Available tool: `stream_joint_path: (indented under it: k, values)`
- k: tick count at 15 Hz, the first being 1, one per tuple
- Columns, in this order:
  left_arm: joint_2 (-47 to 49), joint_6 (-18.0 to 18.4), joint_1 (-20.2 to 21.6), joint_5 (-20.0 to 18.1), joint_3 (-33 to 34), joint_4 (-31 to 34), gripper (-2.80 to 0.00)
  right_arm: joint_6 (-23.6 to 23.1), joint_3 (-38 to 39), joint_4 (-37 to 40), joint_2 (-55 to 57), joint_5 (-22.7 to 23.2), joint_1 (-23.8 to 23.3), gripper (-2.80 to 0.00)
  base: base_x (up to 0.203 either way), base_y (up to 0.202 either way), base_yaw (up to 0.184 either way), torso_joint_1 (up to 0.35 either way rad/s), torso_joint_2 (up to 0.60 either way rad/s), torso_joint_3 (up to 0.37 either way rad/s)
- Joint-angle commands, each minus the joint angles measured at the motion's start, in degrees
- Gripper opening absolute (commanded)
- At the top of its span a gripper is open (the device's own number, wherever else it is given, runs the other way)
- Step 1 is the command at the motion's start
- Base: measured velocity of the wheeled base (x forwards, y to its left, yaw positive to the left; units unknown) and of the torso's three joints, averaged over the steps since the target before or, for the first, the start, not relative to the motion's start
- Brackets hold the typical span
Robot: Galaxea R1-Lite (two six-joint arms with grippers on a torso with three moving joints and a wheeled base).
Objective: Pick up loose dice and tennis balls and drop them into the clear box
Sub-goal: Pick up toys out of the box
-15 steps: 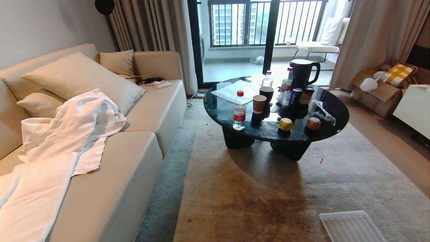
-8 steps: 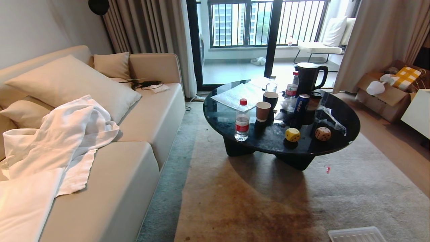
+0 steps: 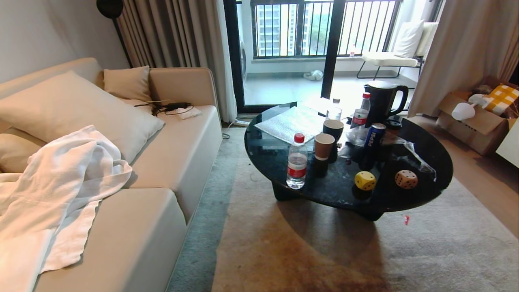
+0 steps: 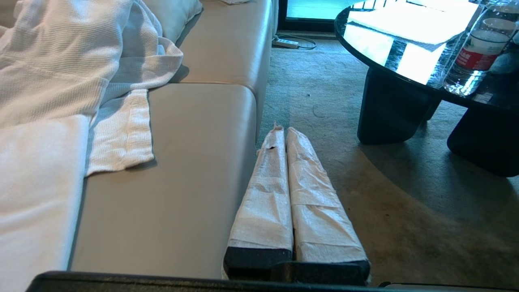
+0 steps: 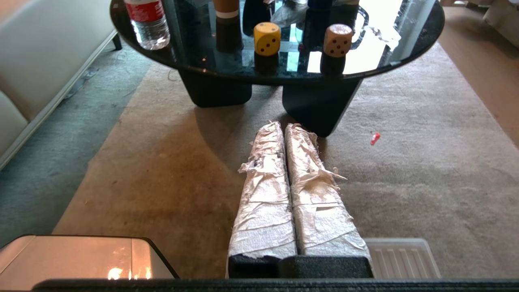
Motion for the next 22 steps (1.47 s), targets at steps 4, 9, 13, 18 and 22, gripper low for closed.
stream_joint_path:
  k: [4,9,13,18,22]
  values:
    - [0.0,0.0,0.0,0.0,0.0,0.0,-2.80,0.0,0.0,0.0,0.1,0.0,0.0,-2.80,0.184,0.000,0.000,0.002,0.00,0.002]
    - [0.1,-0.1,0.0,0.0,0.0,0.0,-2.80,0.0,0.0,0.0,0.1,0.0,0.0,-2.80,0.184,0.000,-0.002,0.004,0.00,0.003]
    - [0.0,-0.1,0.0,0.0,0.1,0.0,-2.80,-0.3,0.0,0.0,0.0,0.1,0.0,-2.80,0.183,0.000,-0.001,0.001,0.00,0.001]
    - [0.0,-0.1,0.0,0.0,0.0,0.0,-2.80,-0.1,0.0,0.0,0.1,0.0,0.0,-2.80,0.181,0.000,-0.001,0.003,0.00,0.001]
    - [0.0,-0.1,0.0,0.0,0.1,0.0,-2.80,-0.1,0.0,0.0,0.0,0.0,0.0,-2.80,0.029,0.000,-0.002,0.001,0.00,0.000]
